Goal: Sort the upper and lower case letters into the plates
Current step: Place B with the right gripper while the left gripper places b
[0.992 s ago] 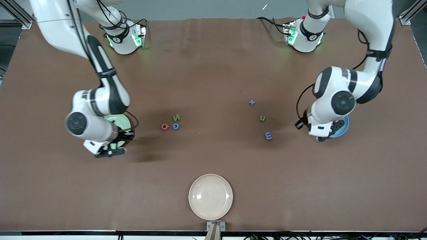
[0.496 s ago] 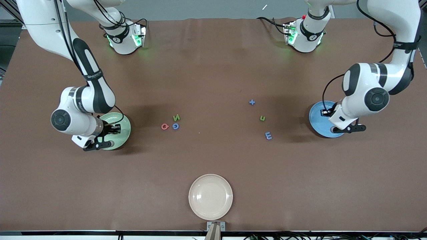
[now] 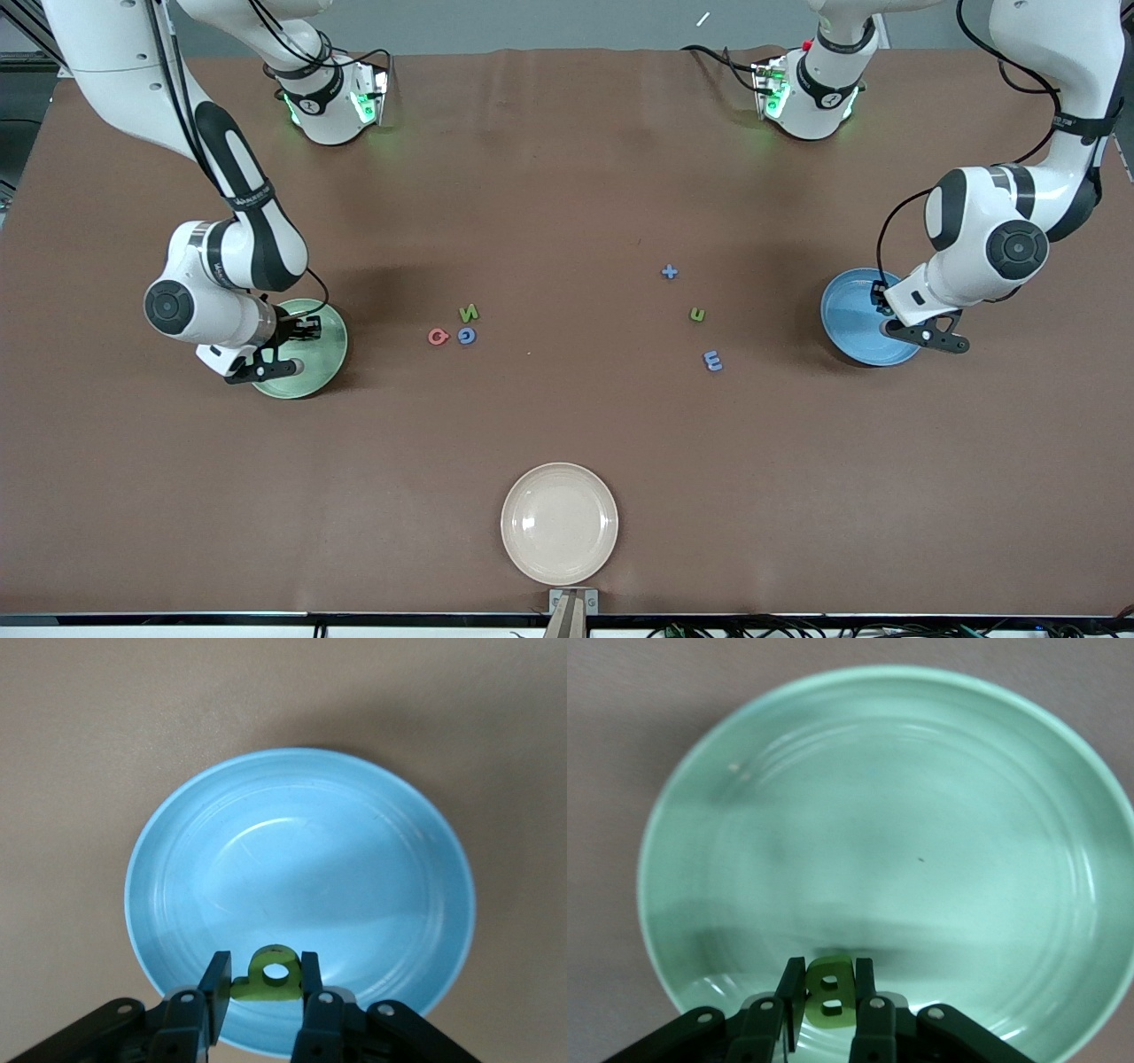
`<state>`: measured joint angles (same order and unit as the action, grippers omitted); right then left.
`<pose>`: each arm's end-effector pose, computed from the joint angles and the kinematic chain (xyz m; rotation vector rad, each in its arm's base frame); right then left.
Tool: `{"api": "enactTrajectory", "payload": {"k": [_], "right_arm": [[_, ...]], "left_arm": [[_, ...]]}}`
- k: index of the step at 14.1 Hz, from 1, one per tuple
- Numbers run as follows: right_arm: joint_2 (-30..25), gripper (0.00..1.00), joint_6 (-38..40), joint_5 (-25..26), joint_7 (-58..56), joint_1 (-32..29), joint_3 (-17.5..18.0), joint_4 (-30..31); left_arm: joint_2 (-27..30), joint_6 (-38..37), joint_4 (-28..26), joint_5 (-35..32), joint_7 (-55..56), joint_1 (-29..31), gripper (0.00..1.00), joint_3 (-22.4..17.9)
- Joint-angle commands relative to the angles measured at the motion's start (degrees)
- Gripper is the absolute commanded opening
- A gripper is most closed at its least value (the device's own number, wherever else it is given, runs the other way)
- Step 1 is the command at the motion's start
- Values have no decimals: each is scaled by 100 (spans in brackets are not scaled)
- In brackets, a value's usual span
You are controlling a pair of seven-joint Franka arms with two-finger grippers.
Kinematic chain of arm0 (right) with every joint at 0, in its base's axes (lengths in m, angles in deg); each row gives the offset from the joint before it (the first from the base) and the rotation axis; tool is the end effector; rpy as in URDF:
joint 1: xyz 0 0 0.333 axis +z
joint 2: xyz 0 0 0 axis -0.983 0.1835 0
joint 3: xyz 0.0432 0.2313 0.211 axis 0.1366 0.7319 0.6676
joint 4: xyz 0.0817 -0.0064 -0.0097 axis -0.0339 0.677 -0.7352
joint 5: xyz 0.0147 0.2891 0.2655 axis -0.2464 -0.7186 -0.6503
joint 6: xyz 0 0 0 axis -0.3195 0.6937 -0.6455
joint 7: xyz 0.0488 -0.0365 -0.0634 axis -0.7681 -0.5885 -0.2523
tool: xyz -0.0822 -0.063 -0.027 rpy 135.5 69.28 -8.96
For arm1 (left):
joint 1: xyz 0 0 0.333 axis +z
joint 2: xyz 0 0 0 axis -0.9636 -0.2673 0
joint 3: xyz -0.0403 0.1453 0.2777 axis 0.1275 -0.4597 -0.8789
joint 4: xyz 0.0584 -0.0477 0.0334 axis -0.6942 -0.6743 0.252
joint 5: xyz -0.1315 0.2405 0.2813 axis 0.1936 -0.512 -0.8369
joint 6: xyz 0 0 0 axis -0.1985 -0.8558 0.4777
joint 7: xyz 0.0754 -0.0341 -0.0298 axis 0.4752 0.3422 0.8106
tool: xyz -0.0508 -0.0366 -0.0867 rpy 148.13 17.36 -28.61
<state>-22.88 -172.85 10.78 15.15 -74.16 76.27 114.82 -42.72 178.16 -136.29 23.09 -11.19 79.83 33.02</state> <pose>0.5528 0.0069 0.1862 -3.0586 -0.2053 0.3295 0.5170 0.0389 0.2339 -3.0056 0.5233 0.2207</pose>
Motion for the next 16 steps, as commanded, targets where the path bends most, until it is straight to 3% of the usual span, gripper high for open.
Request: {"api": "enactTrajectory", "payload": {"k": [1,3,8,16], "right_arm": [[-256,18,-26,-57,-73,-228,89,277],[-239,100,0,-57,-64,-228,89,242],[-247,100,913,-135,338,-106,133,-530],[-274,100,985,-610,3552,816,151,-725]], "left_arm": [[-89,460,-199,-221,-141,258,21,53],[-151,716,-305,-221,-167,372,21,53],[-230,963,-419,-230,-317,381,21,53],[-318,1033,-428,-230,-317,425,24,62]]}}
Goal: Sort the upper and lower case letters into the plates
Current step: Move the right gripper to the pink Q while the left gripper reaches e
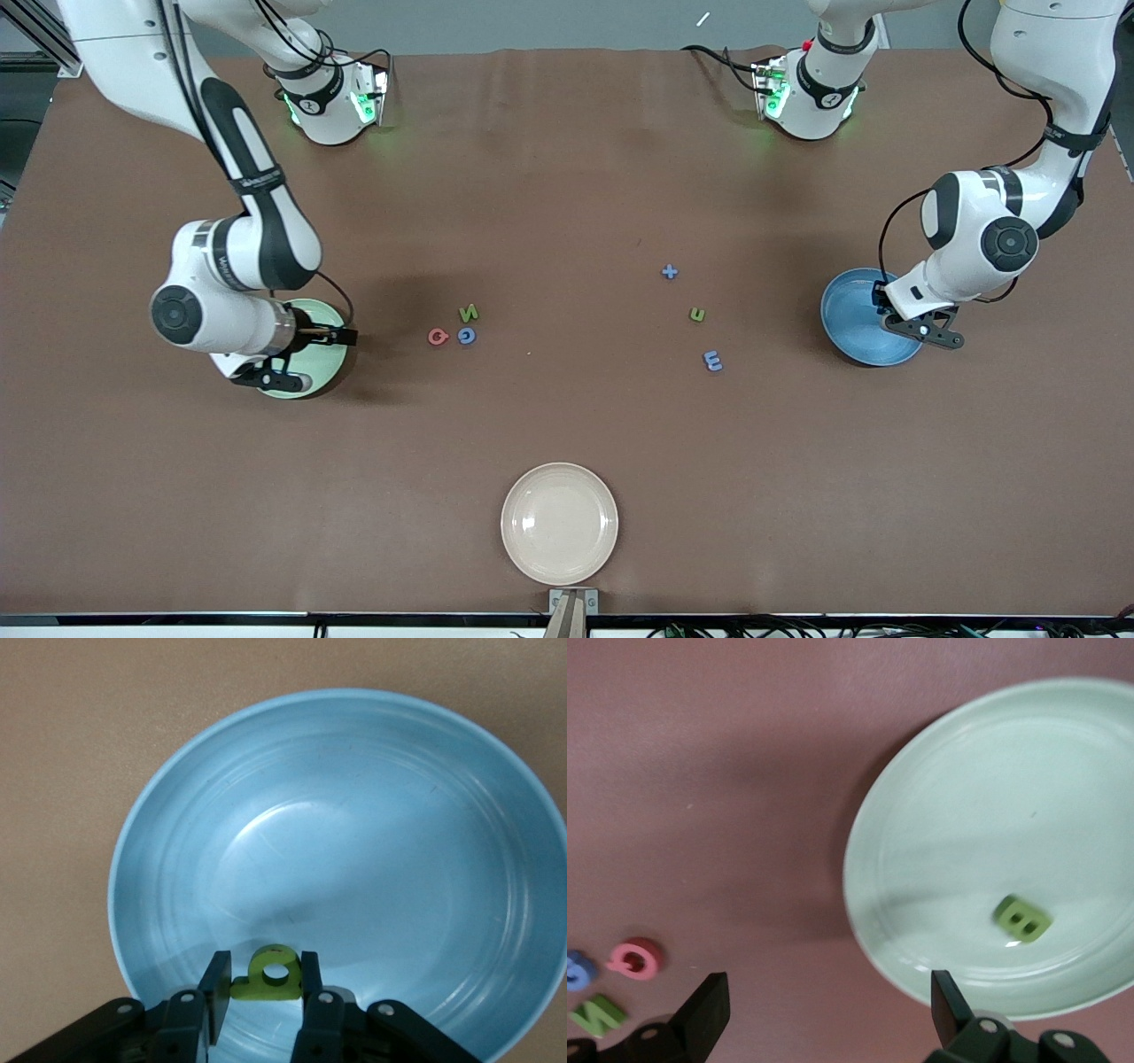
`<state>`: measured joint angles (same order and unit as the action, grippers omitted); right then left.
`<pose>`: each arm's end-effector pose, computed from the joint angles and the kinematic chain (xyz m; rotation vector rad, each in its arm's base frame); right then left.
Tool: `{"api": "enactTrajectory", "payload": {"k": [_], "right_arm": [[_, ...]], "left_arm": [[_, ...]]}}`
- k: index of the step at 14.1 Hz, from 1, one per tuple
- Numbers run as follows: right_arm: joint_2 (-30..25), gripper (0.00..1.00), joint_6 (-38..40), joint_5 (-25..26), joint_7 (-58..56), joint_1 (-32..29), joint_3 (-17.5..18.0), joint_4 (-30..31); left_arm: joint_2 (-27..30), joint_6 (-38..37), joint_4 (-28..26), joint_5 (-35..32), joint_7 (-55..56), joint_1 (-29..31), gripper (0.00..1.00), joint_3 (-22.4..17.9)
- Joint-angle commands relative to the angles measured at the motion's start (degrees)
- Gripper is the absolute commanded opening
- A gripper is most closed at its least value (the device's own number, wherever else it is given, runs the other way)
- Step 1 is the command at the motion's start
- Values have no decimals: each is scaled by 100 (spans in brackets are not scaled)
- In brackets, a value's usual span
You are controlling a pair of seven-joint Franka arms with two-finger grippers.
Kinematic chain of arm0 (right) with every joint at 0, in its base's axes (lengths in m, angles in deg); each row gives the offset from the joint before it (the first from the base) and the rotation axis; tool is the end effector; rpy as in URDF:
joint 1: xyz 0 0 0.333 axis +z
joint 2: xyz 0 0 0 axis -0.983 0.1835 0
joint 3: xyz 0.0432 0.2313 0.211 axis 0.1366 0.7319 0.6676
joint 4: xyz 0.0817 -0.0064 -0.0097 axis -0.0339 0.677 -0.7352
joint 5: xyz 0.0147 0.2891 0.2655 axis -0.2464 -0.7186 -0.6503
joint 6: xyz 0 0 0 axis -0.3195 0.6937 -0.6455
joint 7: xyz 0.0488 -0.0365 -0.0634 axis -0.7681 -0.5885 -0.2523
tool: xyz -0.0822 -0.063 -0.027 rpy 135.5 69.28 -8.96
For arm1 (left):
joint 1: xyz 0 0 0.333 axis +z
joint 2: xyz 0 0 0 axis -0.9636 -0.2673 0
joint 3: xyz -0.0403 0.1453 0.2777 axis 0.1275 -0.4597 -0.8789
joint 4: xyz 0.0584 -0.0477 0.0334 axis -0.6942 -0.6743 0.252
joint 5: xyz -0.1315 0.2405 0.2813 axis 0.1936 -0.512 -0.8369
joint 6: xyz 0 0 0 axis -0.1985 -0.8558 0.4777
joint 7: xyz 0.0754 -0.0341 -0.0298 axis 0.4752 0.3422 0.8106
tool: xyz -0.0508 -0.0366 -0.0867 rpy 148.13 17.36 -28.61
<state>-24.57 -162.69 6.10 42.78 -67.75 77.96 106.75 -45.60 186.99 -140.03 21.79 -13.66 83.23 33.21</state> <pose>0.5792 0.0973 0.2433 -3.0178 0.3763 0.3796 0.5002 0.0616 0.1971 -3.0121 0.5551 0.1659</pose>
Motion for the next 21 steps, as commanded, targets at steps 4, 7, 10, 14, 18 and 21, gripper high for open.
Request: {"api": "enactTrajectory", "payload": {"k": [4,7,10,14,18,21], "right_arm": [[-97,100,-93,-125,1761,520,-28,-23],[-62,100,-84,112,1621,494,-36,-172],[-35,100,-513,359,1576,781,-19,-200],[53,100,-1435,359,1603,1231,-19,177],[106,100,-1745,368,1550,1513,-19,389],[132,98,-2016,385,1289,1627,-19,565]], "left_arm": [[-126,273,-62,-100,-70,94,26,44],[-162,308,-54,-91,-79,138,27,44],[-74,265,-54,-91,-79,112,64,78],[400,-542,165,-56,52,112,99,499],[393,-1369,867,23,1463,94,99,1211],[103,-1581,1491,277,2738,41,99,1720]]}}
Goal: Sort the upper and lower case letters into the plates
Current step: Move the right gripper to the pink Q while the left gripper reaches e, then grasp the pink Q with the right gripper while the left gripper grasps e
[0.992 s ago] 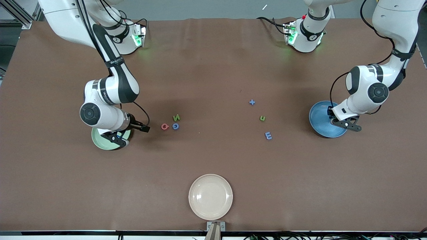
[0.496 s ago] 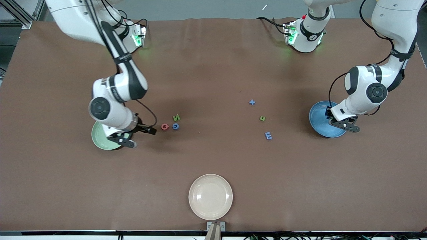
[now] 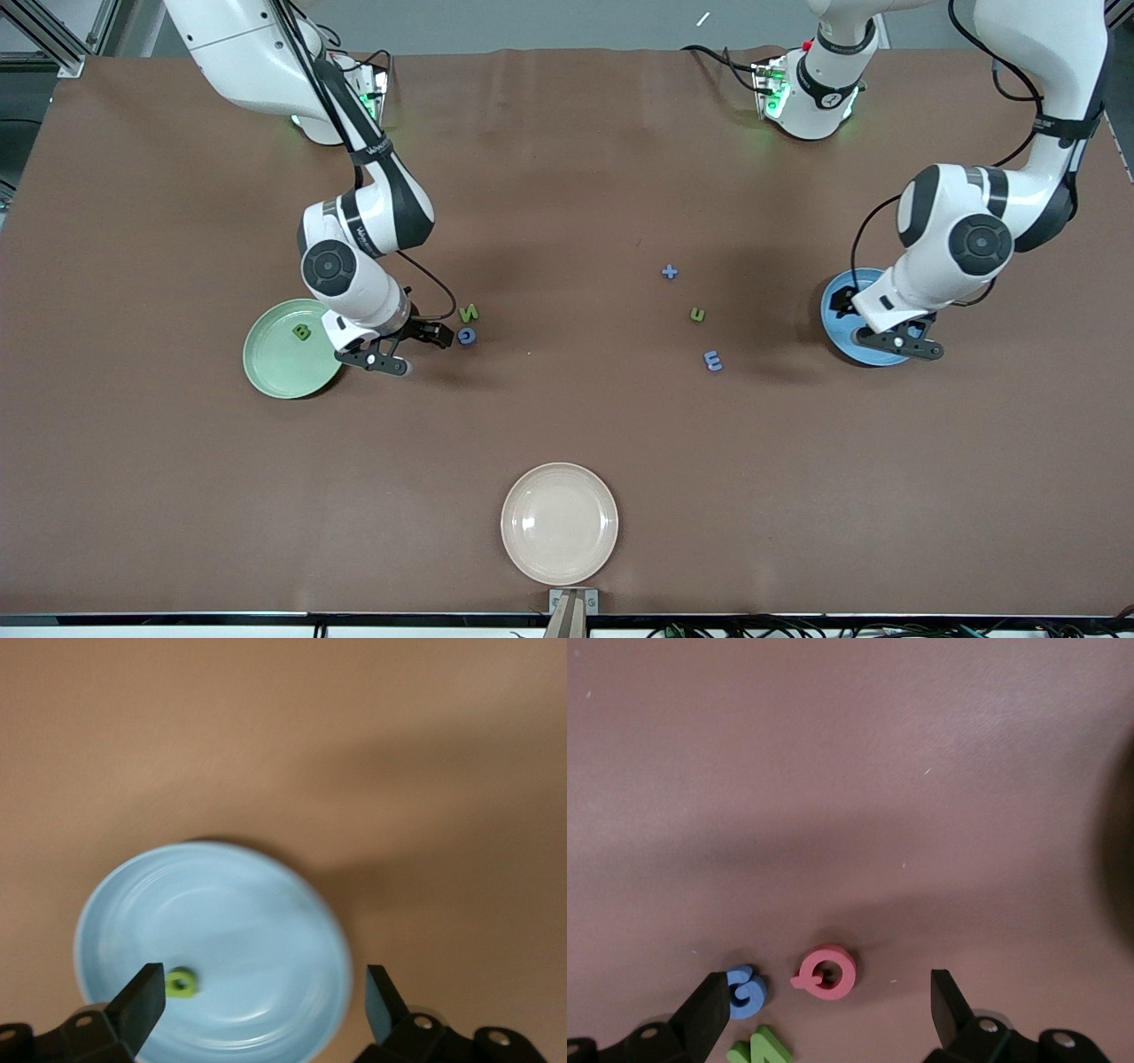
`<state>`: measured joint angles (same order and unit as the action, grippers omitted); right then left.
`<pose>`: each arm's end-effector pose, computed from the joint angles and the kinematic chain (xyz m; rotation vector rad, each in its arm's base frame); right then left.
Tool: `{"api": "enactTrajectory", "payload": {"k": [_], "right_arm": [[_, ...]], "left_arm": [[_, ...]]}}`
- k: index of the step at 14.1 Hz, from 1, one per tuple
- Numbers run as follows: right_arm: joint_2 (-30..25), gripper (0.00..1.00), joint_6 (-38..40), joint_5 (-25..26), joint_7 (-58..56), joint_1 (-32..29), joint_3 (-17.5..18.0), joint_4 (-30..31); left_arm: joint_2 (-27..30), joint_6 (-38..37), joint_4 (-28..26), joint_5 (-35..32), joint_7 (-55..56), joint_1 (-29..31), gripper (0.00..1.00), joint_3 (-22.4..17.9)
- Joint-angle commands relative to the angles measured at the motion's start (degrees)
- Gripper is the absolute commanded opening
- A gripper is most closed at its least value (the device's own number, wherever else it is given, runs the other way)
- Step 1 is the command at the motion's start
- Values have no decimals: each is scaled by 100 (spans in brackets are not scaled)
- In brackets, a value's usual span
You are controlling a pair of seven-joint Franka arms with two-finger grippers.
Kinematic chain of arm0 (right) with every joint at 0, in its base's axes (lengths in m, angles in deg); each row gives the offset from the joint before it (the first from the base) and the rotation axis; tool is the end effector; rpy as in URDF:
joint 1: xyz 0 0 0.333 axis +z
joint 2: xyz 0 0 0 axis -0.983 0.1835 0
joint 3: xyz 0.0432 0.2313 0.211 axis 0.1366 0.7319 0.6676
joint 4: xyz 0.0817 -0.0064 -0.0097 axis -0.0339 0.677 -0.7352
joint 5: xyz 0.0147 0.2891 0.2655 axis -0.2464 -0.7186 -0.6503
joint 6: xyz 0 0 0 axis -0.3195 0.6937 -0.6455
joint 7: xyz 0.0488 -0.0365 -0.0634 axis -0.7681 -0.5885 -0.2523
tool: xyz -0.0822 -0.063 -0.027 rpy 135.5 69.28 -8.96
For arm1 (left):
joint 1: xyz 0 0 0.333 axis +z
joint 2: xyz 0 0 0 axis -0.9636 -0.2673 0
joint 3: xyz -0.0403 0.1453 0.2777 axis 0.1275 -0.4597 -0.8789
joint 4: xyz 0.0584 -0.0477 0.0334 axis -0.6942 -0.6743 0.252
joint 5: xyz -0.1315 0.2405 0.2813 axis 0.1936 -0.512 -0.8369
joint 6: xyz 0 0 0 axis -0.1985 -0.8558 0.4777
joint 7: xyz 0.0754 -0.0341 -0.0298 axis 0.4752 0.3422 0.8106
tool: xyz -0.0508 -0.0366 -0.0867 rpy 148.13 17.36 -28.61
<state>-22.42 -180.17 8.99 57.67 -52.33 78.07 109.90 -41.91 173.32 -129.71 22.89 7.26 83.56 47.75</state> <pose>0.5461 0.2462 0.2220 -3.0685 0.3398 0.0684 0.5488 -0.0613 0.2835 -3.0538 0.3049 0.1006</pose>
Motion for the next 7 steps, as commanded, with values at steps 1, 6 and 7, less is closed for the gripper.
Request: {"api": "enactTrajectory", "payload": {"k": [1,6,7], "right_arm": [[-13,97,-401,96,-533,68,-29,303],[374,97,-1288,25,-730,94,-11,531],[427,97,-1307,16,-626,112,-11,549]], "left_arm": [[-397,-214,644,186,1094,-19,99,407],[-1337,-214,1681,186,3932,-694,99,575],[-1574,-214,1874,151,4503,-870,99,567]]}}
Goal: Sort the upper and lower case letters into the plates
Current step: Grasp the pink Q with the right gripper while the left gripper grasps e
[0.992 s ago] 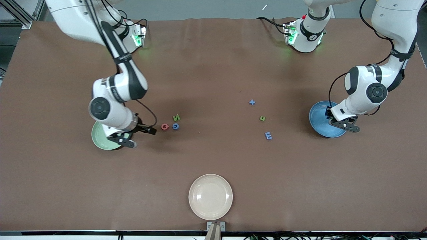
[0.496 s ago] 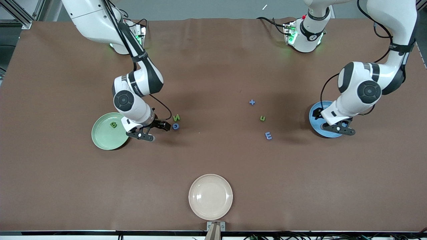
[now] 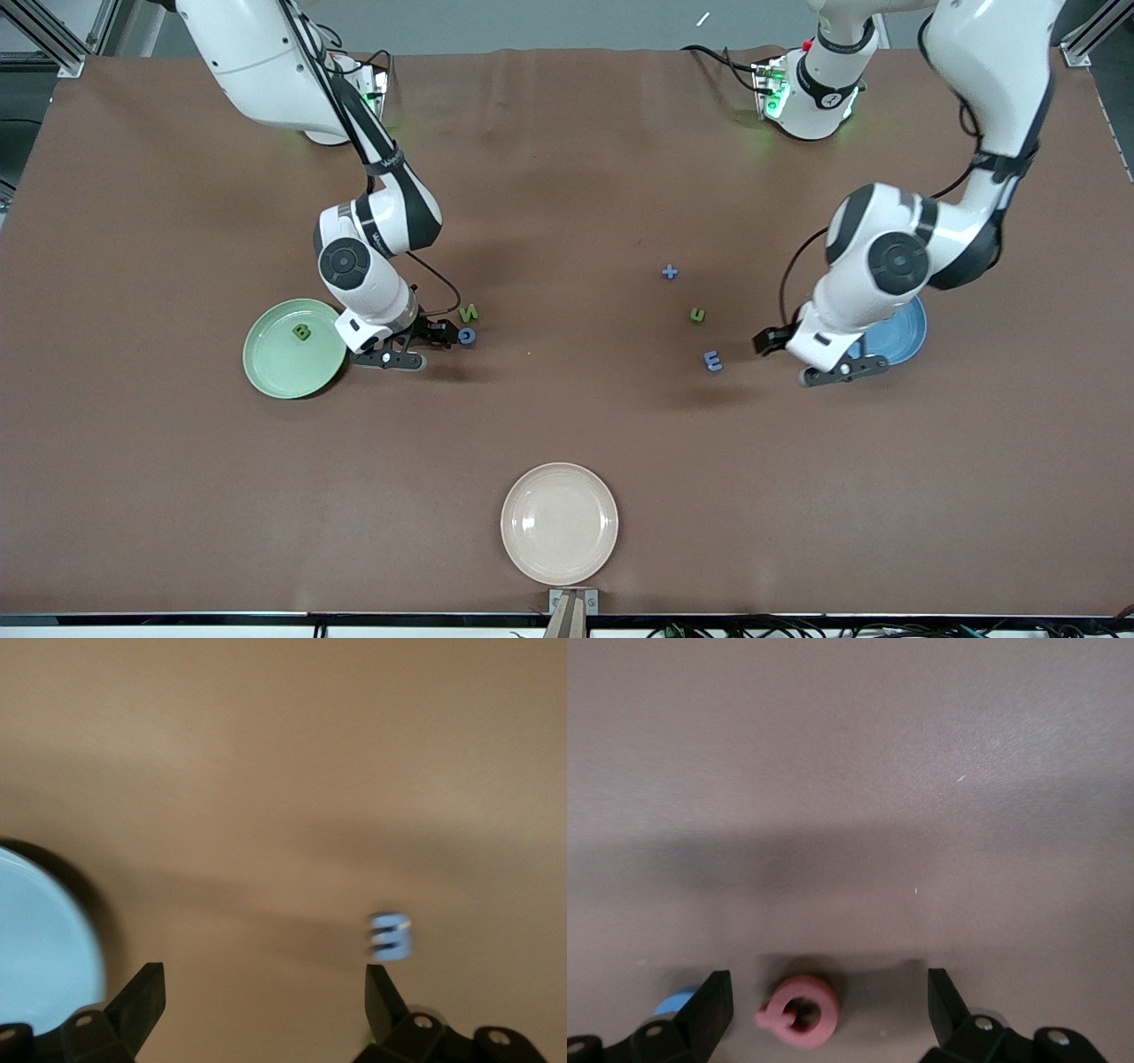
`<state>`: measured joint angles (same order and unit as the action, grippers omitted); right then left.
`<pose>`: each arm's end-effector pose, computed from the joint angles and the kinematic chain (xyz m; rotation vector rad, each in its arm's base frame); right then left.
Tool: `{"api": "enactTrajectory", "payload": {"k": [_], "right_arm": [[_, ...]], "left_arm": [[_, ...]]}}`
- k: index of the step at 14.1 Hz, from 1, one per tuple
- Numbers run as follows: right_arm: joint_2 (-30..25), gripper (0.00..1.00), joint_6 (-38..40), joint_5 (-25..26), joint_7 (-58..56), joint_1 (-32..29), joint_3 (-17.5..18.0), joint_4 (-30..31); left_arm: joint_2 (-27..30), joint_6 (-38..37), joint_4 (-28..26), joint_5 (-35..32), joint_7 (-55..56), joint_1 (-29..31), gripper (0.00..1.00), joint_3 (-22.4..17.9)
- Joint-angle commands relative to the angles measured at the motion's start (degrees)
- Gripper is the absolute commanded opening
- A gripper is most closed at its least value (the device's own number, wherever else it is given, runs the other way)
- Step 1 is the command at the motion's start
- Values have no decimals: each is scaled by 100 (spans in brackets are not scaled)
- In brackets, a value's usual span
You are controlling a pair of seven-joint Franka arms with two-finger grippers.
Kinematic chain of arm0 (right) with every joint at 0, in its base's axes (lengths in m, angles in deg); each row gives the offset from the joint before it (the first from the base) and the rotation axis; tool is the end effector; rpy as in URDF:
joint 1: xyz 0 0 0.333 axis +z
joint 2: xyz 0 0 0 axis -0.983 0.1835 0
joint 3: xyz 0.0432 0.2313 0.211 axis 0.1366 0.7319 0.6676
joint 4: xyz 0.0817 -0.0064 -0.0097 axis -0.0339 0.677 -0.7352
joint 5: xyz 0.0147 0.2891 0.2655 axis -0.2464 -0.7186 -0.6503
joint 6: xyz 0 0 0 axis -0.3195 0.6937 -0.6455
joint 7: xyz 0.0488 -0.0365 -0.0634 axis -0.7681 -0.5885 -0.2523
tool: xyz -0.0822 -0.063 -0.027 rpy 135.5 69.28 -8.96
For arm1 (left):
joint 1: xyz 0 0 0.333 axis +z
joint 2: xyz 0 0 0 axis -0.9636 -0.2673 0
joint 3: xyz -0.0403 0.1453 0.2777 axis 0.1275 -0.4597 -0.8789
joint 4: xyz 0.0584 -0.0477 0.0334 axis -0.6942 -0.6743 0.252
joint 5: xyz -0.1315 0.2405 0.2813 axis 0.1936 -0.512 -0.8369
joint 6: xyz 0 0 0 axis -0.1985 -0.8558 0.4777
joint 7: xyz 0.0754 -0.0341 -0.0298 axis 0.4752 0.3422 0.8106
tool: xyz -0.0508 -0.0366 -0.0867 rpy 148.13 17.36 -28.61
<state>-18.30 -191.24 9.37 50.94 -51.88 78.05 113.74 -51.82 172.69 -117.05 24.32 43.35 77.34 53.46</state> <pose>0.5325 0.2402 0.1717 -3.0830 0.1553 -0.0297 0.5868 -0.1852 0.2826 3.0928 0.4152 -0.0404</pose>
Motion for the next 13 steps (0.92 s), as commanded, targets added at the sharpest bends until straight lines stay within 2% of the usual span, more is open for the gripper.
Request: {"api": "enactTrajectory", "payload": {"k": [1,4,7,9,11,13], "right_arm": [[15,97,-200,-21,188,136,-10,174],[24,97,-183,-21,357,224,-10,174],[15,97,-121,-21,400,250,-10,192],[6,97,10,-21,523,356,-18,175],[-11,90,177,-13,567,356,-18,157],[-20,89,204,-4,541,365,-18,139]], "left_arm": [[-777,-125,767,-44,1344,-379,99,-22],[-1261,-20,1076,-141,2059,-600,99,-31],[-1428,112,1024,-378,2157,-618,99,-22],[-1525,165,1023,-510,2166,-661,93,-22],[-1578,340,971,-528,2271,-679,86,-31],[-1587,367,892,-616,2315,-697,84,-22]]}}
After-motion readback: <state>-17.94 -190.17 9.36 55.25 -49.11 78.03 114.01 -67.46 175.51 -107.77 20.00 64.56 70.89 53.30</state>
